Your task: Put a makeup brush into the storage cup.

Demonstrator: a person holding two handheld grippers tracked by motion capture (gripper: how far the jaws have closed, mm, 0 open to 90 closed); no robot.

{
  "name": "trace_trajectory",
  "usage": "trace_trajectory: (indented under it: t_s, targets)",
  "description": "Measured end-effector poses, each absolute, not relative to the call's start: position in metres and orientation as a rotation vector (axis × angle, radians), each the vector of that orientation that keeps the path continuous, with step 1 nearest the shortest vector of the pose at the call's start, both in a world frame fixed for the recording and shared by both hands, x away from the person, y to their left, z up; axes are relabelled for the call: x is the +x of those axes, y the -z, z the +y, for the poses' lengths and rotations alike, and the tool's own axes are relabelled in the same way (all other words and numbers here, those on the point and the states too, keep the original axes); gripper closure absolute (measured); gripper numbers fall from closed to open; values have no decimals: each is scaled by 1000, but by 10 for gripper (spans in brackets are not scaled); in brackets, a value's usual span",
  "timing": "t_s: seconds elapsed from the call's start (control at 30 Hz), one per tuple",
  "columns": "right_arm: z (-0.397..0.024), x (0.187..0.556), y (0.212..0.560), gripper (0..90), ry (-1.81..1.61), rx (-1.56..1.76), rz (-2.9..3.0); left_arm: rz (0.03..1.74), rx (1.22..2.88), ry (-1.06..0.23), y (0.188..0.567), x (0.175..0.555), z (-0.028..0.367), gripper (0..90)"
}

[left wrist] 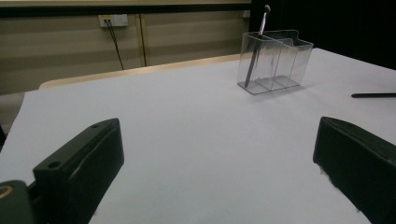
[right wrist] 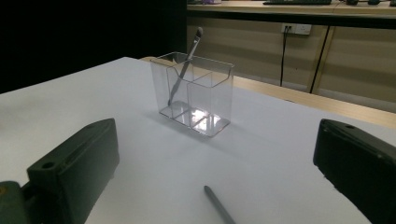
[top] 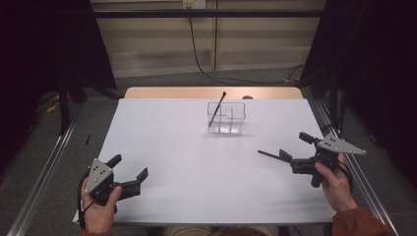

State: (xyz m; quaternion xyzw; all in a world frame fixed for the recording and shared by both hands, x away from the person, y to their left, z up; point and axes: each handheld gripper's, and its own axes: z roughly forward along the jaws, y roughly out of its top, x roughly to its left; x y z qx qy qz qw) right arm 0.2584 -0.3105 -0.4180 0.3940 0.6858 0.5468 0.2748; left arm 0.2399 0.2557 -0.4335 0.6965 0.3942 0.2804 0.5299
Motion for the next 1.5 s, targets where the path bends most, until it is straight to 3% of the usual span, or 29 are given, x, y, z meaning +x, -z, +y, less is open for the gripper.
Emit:
trace_trajectory:
  t_s: [0.43,0.83,1.5]
  targets:
    - [-306,297,411,7,-1408,1047,1902,953,1662,-687,434,241,257,19]
    - [-308,309,408,3,-1327,1071,2067,937,1675,-689,434,241,256,19]
    - [-308,331,412,35,-907,1050,2657,930,1684,-683,434,242,254,19]
